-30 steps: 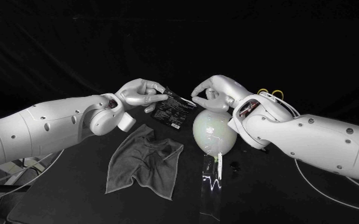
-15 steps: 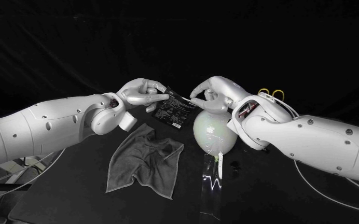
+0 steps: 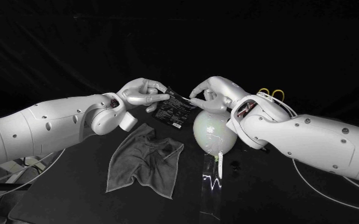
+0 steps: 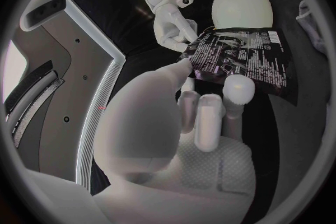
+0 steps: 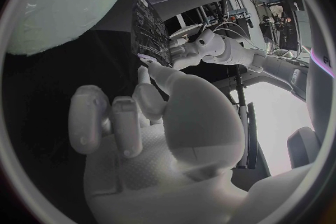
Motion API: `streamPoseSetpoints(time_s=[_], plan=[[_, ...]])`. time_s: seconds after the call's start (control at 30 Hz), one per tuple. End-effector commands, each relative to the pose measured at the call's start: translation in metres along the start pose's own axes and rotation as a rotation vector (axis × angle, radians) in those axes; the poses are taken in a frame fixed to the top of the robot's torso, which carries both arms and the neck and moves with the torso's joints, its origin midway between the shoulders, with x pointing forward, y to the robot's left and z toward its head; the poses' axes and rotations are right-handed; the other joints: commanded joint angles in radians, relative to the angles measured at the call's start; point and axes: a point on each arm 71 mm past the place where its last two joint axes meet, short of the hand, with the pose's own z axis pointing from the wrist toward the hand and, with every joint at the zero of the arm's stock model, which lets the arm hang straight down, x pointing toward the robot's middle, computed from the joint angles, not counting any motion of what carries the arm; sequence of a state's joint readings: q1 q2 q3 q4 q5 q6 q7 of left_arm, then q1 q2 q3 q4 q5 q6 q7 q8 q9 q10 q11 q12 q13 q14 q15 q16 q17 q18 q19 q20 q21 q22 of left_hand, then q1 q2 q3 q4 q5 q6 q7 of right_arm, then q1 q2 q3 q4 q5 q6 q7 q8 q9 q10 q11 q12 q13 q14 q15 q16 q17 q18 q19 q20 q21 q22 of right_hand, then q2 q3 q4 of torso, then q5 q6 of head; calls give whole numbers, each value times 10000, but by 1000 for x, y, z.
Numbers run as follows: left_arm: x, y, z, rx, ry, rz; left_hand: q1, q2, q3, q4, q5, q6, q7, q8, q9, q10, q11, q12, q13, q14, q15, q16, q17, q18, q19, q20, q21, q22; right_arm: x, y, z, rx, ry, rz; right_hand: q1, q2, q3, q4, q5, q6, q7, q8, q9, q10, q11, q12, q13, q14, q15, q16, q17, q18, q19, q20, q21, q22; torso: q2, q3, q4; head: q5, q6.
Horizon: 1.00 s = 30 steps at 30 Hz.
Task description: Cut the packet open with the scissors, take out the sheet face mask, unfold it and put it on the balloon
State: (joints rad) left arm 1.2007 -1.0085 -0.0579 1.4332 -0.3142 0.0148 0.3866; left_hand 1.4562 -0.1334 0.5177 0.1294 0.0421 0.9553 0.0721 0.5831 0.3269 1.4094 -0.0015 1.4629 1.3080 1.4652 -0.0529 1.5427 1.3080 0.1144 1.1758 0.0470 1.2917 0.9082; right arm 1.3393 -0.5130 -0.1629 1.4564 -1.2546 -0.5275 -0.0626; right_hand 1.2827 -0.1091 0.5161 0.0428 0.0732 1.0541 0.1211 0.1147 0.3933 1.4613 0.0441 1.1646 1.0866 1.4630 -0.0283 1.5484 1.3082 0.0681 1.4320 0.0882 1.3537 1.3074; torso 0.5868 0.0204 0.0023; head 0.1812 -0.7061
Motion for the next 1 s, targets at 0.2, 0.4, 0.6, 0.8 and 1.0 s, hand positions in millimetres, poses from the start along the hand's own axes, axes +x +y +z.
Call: streamPoseSetpoints(time_s=[0.2, 0.4, 0.6, 0.8, 1.0], plan=[[3, -3, 1, 202, 129, 26, -44, 34, 87, -8, 60, -1, 40, 35, 559, -43, 43, 4, 26, 780, -19, 59, 1804, 172, 53, -10, 40, 19, 1, 1, 0, -69, 118, -46, -44, 44, -10, -61, -70, 64, 21, 34, 20, 721, -29, 3297, 4234, 931, 46, 34, 1918, -157, 75, -19, 54, 1613, 3, 4, -2, 21, 2], [3, -3, 1, 188, 149, 70, -54, 32, 101, -20, 60, -3, 42, 38, 562, -39, 45, 7, 33, 779, -18, 59, 1801, 173, 53, -9, 40, 17, 0, -1, 0, -41, 80, -25, -80, 82, -15, -31, -94, 91, 14, 52, 32, 730, -35, 3314, 4250, 933, 39, 37, 1927, -159, 81, -23, 63, 1622, 3, 4, -9, 27, -1], [3, -3, 1, 168, 148, 113, -54, 32, 101, -20, 60, -3, 42, 38, 562, -39, 45, 7, 33, 779, -18, 59, 1801, 173, 53, -9, 40, 17, 0, -2, -1, -7, 70, -11, -97, 217, 27, 15, -127, 91, -4, 61, 45, 741, -49, 3337, 4272, 936, 29, 43, 1948, -159, 85, -30, 68, 1632, 0, 8, -12, 21, -35], [4, -3, 1, 172, 183, 131, -66, 30, 115, -30, 59, -5, 44, 41, 565, -37, 47, 9, 36, 777, -17, 57, 1792, 167, 72, -8, 55, 48, 0, -2, -1, -8, 115, -1, -72, 326, 74, 18, -200, 96, -17, 76, 61, 748, -59, 3353, 4289, 937, 19, 44, 1954, -163, 94, -38, 81, 1644, 0, 4, -10, 17, -42], [6, -3, 2, 192, 212, 131, -77, 28, 128, -40, 59, -7, 46, 44, 568, -41, 49, 6, 28, 778, -15, 58, 1795, 168, 73, -8, 56, 47, 0, -2, -1, -20, 184, -1, -37, 403, 111, 2, -220, 118, -35, 102, 84, 766, -72, 3389, 4319, 942, 10, 52, 1981, -166, 102, -45, 94, 1655, 0, -1, 2, -5, -54]])
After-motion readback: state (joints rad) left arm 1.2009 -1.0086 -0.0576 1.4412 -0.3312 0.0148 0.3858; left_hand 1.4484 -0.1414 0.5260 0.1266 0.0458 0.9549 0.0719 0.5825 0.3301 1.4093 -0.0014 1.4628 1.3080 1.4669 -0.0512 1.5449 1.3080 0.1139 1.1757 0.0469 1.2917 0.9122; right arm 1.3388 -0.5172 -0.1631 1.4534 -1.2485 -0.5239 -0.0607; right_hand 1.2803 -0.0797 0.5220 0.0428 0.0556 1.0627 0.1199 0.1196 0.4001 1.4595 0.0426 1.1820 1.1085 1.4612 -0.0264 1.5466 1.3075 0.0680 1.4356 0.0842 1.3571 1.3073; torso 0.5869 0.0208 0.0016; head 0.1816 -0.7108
